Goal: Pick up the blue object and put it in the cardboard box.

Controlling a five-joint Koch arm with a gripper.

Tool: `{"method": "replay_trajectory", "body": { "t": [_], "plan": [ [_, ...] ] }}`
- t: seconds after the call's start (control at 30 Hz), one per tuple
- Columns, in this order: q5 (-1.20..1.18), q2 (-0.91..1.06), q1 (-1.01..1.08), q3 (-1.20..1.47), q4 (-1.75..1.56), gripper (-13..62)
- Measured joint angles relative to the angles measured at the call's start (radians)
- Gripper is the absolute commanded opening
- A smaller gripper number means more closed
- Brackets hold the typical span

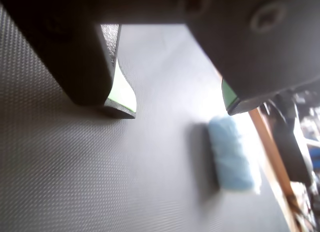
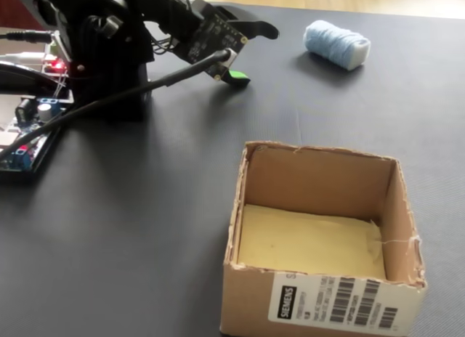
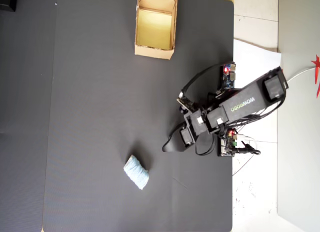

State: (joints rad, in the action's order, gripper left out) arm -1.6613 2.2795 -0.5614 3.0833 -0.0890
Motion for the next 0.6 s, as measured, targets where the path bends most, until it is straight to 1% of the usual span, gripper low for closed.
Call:
{"method": "replay_trajectory", "body": {
  "t": [0.2, 0.6],
  "plan": [
    [-0.006, 0.000, -0.092, 0.000, -0.008, 32.9],
    [-0.048, 0.000, -0.124, -0.055, 0.011, 32.9]
  ]
}}
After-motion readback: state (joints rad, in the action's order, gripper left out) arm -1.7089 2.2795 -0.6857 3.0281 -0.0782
